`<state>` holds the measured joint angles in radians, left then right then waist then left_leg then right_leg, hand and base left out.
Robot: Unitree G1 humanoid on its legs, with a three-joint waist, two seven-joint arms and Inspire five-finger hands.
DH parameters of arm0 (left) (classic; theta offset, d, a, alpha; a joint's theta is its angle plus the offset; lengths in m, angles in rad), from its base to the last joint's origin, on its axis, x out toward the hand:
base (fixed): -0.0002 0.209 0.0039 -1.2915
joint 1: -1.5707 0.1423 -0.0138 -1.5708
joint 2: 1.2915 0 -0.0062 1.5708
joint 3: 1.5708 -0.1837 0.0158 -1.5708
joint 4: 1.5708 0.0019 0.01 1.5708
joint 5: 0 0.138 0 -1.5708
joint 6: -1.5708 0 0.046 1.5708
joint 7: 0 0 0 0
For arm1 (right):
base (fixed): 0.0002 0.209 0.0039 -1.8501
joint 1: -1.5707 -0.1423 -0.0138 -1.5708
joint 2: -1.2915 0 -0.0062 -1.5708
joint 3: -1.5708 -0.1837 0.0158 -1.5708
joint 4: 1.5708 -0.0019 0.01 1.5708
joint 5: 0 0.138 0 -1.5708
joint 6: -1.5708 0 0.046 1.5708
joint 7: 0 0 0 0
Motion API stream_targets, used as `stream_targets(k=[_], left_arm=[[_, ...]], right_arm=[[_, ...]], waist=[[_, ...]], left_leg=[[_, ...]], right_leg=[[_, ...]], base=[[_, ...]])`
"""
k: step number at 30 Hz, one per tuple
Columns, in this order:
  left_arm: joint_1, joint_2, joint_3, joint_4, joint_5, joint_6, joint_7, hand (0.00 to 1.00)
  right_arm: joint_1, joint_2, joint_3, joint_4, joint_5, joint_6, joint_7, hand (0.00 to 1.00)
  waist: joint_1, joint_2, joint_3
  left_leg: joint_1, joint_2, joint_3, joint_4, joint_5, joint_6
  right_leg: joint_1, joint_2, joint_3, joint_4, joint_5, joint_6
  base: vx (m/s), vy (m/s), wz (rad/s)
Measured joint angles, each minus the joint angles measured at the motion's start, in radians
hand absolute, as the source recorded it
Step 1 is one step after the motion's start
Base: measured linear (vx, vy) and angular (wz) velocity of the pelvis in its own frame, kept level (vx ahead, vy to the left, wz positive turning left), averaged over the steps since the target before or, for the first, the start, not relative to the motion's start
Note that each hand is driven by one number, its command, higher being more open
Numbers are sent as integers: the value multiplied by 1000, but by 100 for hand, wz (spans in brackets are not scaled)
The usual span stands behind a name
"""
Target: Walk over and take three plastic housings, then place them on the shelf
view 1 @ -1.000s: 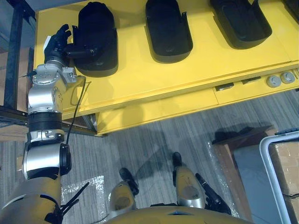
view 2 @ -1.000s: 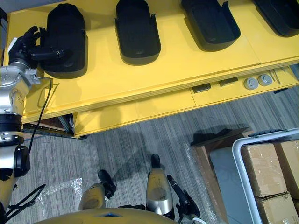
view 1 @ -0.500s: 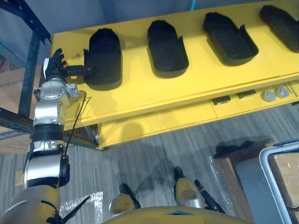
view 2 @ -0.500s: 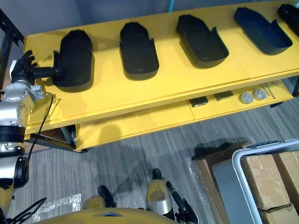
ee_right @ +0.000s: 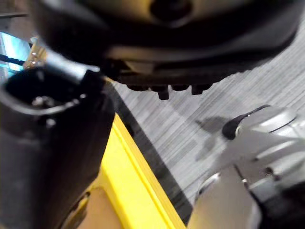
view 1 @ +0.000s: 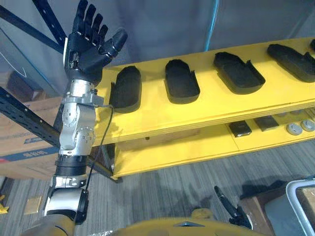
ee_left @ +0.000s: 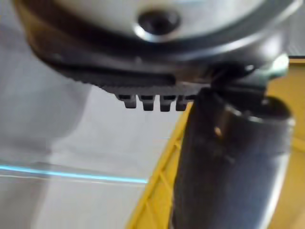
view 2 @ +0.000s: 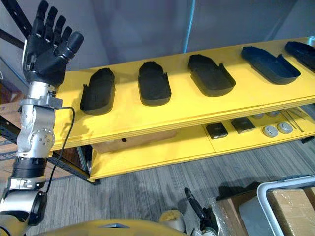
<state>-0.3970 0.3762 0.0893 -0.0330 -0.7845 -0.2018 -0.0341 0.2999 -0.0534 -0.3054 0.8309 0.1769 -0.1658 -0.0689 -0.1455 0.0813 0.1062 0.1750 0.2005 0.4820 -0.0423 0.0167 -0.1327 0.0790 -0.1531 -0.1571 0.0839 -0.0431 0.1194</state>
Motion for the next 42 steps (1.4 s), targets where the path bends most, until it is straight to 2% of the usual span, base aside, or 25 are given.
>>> stream_targets(k=[1, 4, 6, 8, 9, 11, 14, 16, 21, 27, 36, 40, 42], left_arm=[[24, -9, 0, -12, 0, -14, -2, 100], [196, -69, 10, -79, 17, -96, 0, 100], [385, -157, 39, -125, 133, -161, 13, 100], [517, -223, 68, -131, 207, -199, 35, 100], [594, -252, 82, -119, 228, -211, 52, 100], [671, -274, 103, -70, 249, -221, 74, 100], [749, -282, 116, 28, 253, -225, 86, 100], [761, -283, 110, 65, 305, -225, 94, 100], [753, -273, 77, 70, 328, -249, 47, 100], [688, -216, 68, 50, 318, -278, -80, 100], [622, -139, 37, -18, 270, -272, -279, 100], [578, -121, 21, -18, 271, -204, -282, 100], [550, -110, 0, -3, 273, -159, -244, 100]], right_arm=[[0, -1, 0, 0, -13, -1, -2, 100], [8, 4, 0, 0, -30, 0, -2, 100], [33, 21, 0, -5, -56, 7, -1, 100], [54, 33, -2, 0, -75, 18, 0, 100], [69, 39, -4, 3, -96, 28, 1, 100], [78, 52, -5, 12, -95, 44, 1, 100], [71, 52, 3, 29, -95, 68, 2, 100], [65, 51, 4, 29, -103, 68, -2, 100], [30, 34, 5, 47, -130, 69, -2, 100], [17, 1, -1, 108, -130, 65, 2, 100], [-17, -2, -27, 137, -126, 68, 40, 100], [-20, -2, -39, 137, -120, 78, 43, 100], [-15, -2, -43, 138, -115, 93, 49, 100]], waist=[[1, 4, -4], [7, -1, -17], [30, -13, -27], [48, -37, -28], [63, -53, -32], [90, -70, -33], [105, -87, -40], [118, -88, -40], [112, -72, -40], [109, -46, -42], [89, -42, -37], [83, -38, -28], [78, -39, -26]], left_leg=[[6, -1, 1, -5, 0, -1], [12, -5, -2, -16, 3, -1], [8, -5, -16, -17, 4, -2], [6, -7, -36, -30, 8, 0], [5, -10, -47, -40, 16, -1], [-2, -15, -69, -42, 22, 3], [-14, -27, -98, -42, 31, 9], [-18, -33, -108, -42, 34, 13], [-30, -38, -130, -46, 39, 17], [-46, -39, -140, -46, 41, 16], [-41, -39, -128, -43, 39, 13], [-24, -39, -105, -43, 37, 10], [-18, -38, -97, -43, 36, 9]], right_leg=[[3, 0, 0, 0, 0, 1], [9, -2, -6, 0, 2, 4], [15, -3, -18, -1, 3, 6], [26, -5, -39, -4, 2, 5], [31, -6, -53, -9, 2, 5], [43, -12, -77, -16, 2, 5], [46, -24, -104, -16, -1, 0], [47, -30, -111, -16, -4, -4], [43, -34, -123, -19, -4, -4], [37, -33, -130, -34, -3, -5], [44, -29, -117, -52, 11, 16], [47, -29, -100, -52, 11, 15], [47, -28, -90, -52, 11, 15]], base=[[-46, 5, 0], [-39, 0, 5], [-19, -11, 16], [-11, -16, 32], [-7, -14, 37], [5, -8, 34], [-5, 4, 30], [-45, 18, 16], [-44, 4, 8], [5, 3, 4], [62, 8, -5], [20, 8, -14], [-1, 5, -11]])
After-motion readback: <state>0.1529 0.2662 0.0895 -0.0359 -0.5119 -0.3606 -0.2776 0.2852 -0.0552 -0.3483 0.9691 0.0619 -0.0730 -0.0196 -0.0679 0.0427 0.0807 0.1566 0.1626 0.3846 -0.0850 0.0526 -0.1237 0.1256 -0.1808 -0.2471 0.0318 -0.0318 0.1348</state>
